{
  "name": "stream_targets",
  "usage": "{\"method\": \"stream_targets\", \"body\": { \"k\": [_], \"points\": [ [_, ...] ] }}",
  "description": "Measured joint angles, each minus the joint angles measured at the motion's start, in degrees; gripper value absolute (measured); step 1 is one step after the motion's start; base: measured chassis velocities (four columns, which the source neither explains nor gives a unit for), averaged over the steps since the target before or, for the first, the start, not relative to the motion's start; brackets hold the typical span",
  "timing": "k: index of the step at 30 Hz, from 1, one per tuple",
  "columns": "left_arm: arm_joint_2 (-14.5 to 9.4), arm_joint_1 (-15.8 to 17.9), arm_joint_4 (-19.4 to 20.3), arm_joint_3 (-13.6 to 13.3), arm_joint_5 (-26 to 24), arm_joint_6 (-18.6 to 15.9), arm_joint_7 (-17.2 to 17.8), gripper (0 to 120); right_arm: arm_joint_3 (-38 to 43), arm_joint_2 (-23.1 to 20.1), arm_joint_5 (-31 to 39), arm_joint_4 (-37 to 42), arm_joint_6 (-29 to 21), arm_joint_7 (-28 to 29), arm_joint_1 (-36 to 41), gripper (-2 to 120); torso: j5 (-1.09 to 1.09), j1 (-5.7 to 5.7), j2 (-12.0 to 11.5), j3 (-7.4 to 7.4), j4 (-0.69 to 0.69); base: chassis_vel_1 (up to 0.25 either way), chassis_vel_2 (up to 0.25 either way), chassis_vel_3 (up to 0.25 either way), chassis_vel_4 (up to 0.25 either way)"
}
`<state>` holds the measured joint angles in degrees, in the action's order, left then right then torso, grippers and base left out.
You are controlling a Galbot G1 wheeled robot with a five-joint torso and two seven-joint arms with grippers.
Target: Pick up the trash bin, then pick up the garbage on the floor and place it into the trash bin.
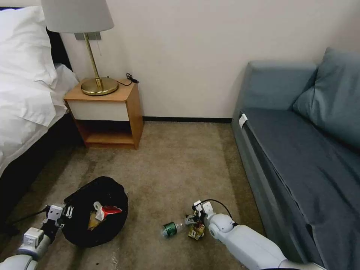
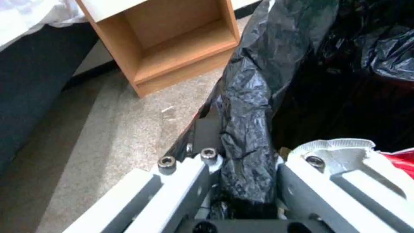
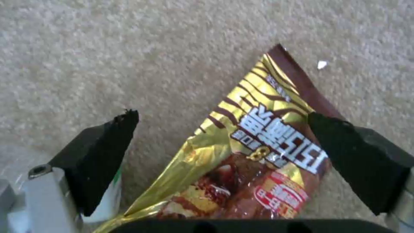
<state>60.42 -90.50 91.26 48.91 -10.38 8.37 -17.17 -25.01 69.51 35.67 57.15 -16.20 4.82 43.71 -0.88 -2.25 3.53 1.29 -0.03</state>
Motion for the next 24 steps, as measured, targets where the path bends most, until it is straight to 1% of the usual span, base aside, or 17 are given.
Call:
{"method": "stream_targets", "body": {
  "k": [6,8,9,10,11,12,13,14,16,18,20,21,24],
  "points": [
    [0.4,0.2,-0.1,-0.4,0.5,0.1,-0.2,2,0.9,0.6,-1.7,-2.0,2.0,-1.6,0.4,99,0.0,0.0,0.0,0.0,0.0,0.0,0.0,0.0,0.0],
    [0.4,0.3,-0.2,-0.6,0.7,0.1,-0.3,2,1.4,1.2,-2.6,-3.3,3.5,-3.0,0.6,90,-0.01,0.0,0.0,0.0,0.0,0.0,0.0,0.0,0.0],
    [0.4,0.3,-0.2,-0.6,0.7,0.1,-0.3,2,1.4,1.2,-2.6,-3.3,3.5,-3.0,0.6,90,-0.01,0.0,0.0,0.0,0.0,0.0,0.0,0.0,0.0],
    [0.3,0.3,-0.3,-0.6,0.7,0.1,-0.3,2,1.7,1.3,-2.7,-3.7,4.0,-3.6,0.8,84,-0.02,0.0,0.0,0.0,0.0,0.0,0.0,0.0,0.0],
    [0.3,0.3,-0.3,-0.6,0.7,0.1,-0.3,2,1.7,1.3,-2.7,-3.7,4.0,-3.6,0.8,84,-0.02,0.0,0.0,0.0,0.0,0.0,0.0,0.0,0.0],
    [0.3,0.3,-0.3,-0.6,0.7,0.1,-0.4,2,1.8,1.3,-2.8,-3.7,4.2,-3.9,0.8,81,-0.02,0.0,0.0,0.0,0.0,0.0,0.0,0.0,0.0],
    [0.3,0.4,-0.3,-0.6,0.7,0.1,-0.4,2,1.9,1.3,-2.8,-3.9,4.6,-4.5,0.9,74,-0.03,0.0,0.0,0.0,-0.01,0.0,0.0,0.0,0.0],
    [0.3,0.4,-0.3,-0.6,0.7,0.1,-0.4,2,1.9,1.3,-2.8,-3.9,4.6,-4.5,0.9,74,-0.03,0.0,0.0,0.0,-0.01,0.0,0.0,0.0,0.0],
    [0.3,0.4,-0.3,-0.7,0.7,0.1,-0.5,2,2.2,1.4,-2.9,-4.1,5.4,-4.9,1.1,62,-0.02,0.0,0.0,0.0,-0.01,0.0,0.0,0.0,0.0],
    [0.3,0.5,-0.3,-0.7,0.8,0.1,-0.5,2,2.3,1.4,-2.9,-4.1,5.5,-4.9,1.1,60,-0.02,0.0,0.0,0.0,-0.01,0.0,0.0,0.0,0.0],
    [0.4,0.7,-0.6,-0.9,1.0,0.3,-0.6,2,2.3,1.4,-3.0,-4.2,5.8,-4.9,1.3,46,-0.01,0.0,0.0,0.0,0.01,0.0,0.0,0.0,0.0],
    [0.4,0.7,-0.6,-0.9,1.0,0.3,-0.6,2,2.3,1.4,-3.0,-4.2,5.8,-4.9,1.3,46,-0.01,0.0,0.0,0.0,0.01,0.0,0.0,0.0,0.0],
    [0.5,0.8,-0.7,-1.0,1.1,0.3,-0.6,2,2.5,1.3,-3.0,-4.1,6.0,-5.0,1.3,35,-0.01,0.0,0.0,0.0,0.01,0.0,0.0,0.0,0.0]
  ]
}}
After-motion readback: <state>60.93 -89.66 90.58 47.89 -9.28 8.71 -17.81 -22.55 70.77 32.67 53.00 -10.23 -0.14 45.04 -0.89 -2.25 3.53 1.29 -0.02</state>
